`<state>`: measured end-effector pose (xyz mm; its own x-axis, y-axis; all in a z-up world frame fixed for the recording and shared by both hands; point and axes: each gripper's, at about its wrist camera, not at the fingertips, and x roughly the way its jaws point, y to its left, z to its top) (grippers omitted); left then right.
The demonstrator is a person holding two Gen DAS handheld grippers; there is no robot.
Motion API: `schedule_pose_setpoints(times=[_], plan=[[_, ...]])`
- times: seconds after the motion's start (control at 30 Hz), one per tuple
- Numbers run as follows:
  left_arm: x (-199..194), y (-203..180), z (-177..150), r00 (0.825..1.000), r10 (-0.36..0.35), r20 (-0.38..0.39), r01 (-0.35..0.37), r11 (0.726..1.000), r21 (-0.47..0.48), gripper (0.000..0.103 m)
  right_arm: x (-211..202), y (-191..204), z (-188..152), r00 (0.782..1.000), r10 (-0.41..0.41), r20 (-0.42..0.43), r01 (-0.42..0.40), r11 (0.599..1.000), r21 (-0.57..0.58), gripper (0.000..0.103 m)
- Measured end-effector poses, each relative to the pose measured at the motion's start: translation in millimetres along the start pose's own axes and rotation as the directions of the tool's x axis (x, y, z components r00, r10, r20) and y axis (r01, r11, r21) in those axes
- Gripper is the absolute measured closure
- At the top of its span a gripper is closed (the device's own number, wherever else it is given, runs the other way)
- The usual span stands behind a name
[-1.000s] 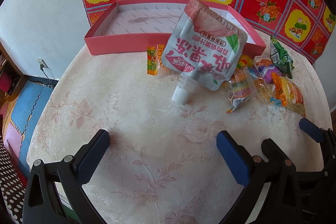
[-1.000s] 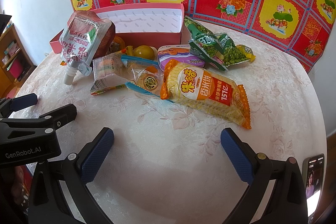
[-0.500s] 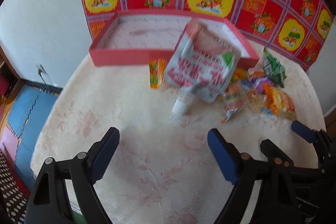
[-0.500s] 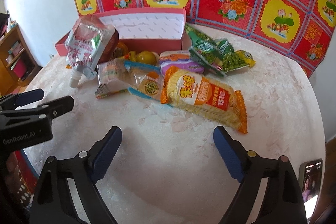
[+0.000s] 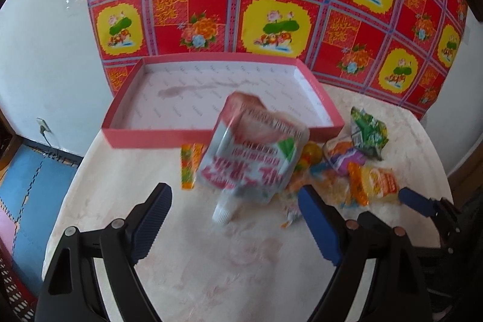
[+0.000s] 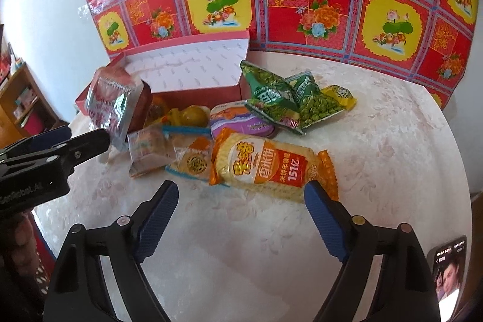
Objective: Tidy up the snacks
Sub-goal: 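Grasp the white spouted pouch with the left gripper while the right gripper grasps the yellow rice-cracker bag, then lift the white pouch with the left gripper while the right gripper lifts the yellow bag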
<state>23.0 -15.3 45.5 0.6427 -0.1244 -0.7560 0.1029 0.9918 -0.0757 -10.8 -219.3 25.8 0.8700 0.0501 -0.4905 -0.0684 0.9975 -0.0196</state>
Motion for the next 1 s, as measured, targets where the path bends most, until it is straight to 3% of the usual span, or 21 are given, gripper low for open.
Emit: schedule_pose_setpoints(times=[0.3,0.47,1.0], plan=[[32,-9,14,1.000,0.000,-0.030,0.000,1.000,0.008,0.015,6,-8,5,1.000,0.002,0.008,-0.003,1.000,0.021,0.016],[39,-11,16,0.999,-0.004,-0.036,0.004,1.000,0.013,0.021,9,-15,6,1.000,0.007,0.016,-0.008,0.999,0.050,0.016],[29,2,18,1.000,-0.019,-0.007,0.018,1.000,-0.024,0.026,21,-17,11,1.000,-0.006,0.029,0.004,0.998,0.058,0.015]])
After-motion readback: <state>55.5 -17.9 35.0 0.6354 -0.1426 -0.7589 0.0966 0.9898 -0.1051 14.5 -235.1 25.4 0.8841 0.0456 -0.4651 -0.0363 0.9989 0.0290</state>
